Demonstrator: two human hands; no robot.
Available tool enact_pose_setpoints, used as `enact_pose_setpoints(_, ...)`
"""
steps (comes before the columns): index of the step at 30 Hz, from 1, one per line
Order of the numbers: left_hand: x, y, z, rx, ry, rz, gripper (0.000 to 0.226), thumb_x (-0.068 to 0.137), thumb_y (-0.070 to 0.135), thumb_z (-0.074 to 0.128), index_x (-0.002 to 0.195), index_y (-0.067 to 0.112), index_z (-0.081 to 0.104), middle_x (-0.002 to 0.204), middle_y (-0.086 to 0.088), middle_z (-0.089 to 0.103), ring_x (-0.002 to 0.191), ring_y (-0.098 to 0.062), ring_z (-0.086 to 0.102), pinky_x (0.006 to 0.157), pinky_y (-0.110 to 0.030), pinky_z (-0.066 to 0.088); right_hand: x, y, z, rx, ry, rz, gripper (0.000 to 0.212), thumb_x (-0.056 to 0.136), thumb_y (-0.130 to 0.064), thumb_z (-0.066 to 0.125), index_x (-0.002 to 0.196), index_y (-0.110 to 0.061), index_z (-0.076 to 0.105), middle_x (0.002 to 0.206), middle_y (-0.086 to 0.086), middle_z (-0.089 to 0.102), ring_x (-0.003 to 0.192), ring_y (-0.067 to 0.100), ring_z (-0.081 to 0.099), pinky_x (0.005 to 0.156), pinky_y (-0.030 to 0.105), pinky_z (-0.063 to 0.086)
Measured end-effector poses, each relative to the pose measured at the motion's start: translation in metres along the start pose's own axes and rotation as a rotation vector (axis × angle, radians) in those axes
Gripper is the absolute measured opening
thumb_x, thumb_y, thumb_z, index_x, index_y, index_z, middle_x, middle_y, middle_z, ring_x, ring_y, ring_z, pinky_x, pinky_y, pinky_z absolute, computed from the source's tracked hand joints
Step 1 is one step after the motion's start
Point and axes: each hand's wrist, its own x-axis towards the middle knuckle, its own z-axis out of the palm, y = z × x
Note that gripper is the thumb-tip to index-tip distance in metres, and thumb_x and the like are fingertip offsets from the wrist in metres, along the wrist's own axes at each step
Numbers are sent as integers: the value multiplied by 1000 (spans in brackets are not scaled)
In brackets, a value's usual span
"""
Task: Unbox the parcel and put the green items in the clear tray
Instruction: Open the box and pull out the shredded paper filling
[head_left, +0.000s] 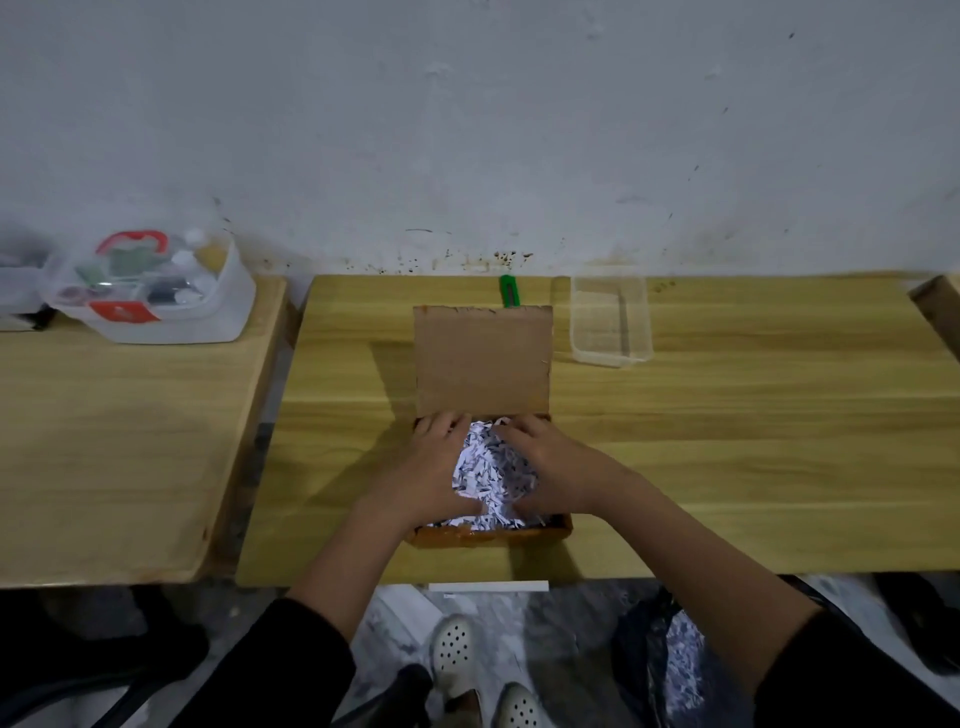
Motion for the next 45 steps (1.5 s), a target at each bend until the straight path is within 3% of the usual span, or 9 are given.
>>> enact_pose_setpoints(6, 11, 4, 1, 187, -46, 2, 105, 64, 49, 76, 142, 11, 17, 145, -9, 17, 135, -26, 17, 107, -39, 33, 18, -2, 12, -174, -117, 37, 112, 65, -35, 79, 146, -12, 6, 143, 17, 25, 131, 35, 26, 108, 44, 33)
enact_pose_setpoints(13, 11, -8, 23, 128, -118, 1, 112, 69, 57, 68, 147, 11, 1, 151, -8, 15, 140, -27, 14, 112, -40, 24, 22, -3, 15, -165, -98, 22, 114, 64, -41, 78, 146, -13, 5, 142, 17, 26, 131, 36, 26, 108, 45, 32)
enact_pose_setpoints(16, 20, -6, 16, 153, -251, -2, 117, 67, 59, 70, 146, 10, -1, 150, -10, 15, 136, -31, 26, 107, -43, 33, 26, -5, 13, -190, -140, 41, 114, 64, -38, 79, 146, -13, 3, 141, 17, 27, 130, 36, 26, 107, 45, 34)
enact_pose_setpoints(20, 32, -2, 14, 181, -334, -22, 115, 63, 52, 76, 143, 6, 7, 141, -13, 21, 127, -34, 32, 102, -44, 39, 28, -10, 12, -223, -157, 63, 98, 63, -33, 80, 137, -7, 21, 132, 19, 34, 123, 36, 33, 98, 44, 39)
enact_pose_setpoints(27, 33, -3, 34, 141, -266, -74, 102, 67, 51, 73, 139, 8, 15, 138, -12, 20, 126, -35, 27, 106, -40, 30, 27, -13, 31, -357, -15, 107, 85, 74, -32, 69, 139, -9, 19, 133, 19, 36, 120, 37, 39, 101, 48, 37)
enact_pose_setpoints(30, 33, -5, 38, 47, -249, -105, 101, 64, 48, 77, 137, 9, 19, 138, -12, 20, 127, -35, 32, 105, -41, 36, 29, -14, 33, -343, -15, 125, 87, 74, -33, 70, 139, -10, 18, 132, 20, 37, 119, 38, 40, 100, 49, 40)
enact_pose_setpoints(36, 34, -10, 43, -60, -180, -95, 93, 64, 40, 79, 135, 15, 24, 137, -11, 21, 112, -35, 54, 92, -40, 47, 29, -12, 39, -370, 57, 129, 76, 73, -47, 66, 131, -14, 30, 120, 21, 50, 103, 38, 51, 85, 43, 44)
enact_pose_setpoints(41, 32, -13, 44, -65, -136, -107, 89, 67, 44, 74, 138, 22, 24, 138, -10, 30, 117, -37, 50, 91, -44, 48, 26, -13, 41, -336, 62, 125, 70, 75, -35, 66, 131, -13, 30, 116, 20, 54, 98, 37, 56, 77, 38, 46)
enact_pose_setpoints(45, 31, -13, 47, -94, -97, -106, 83, 68, 42, 72, 135, 20, 28, 132, -11, 41, 116, -36, 51, 91, -45, 48, 25, -14, 38, -285, 88, 117, 70, 77, -42, 62, 134, -14, 32, 110, 17, 60, 94, 35, 60, 74, 35, 47)
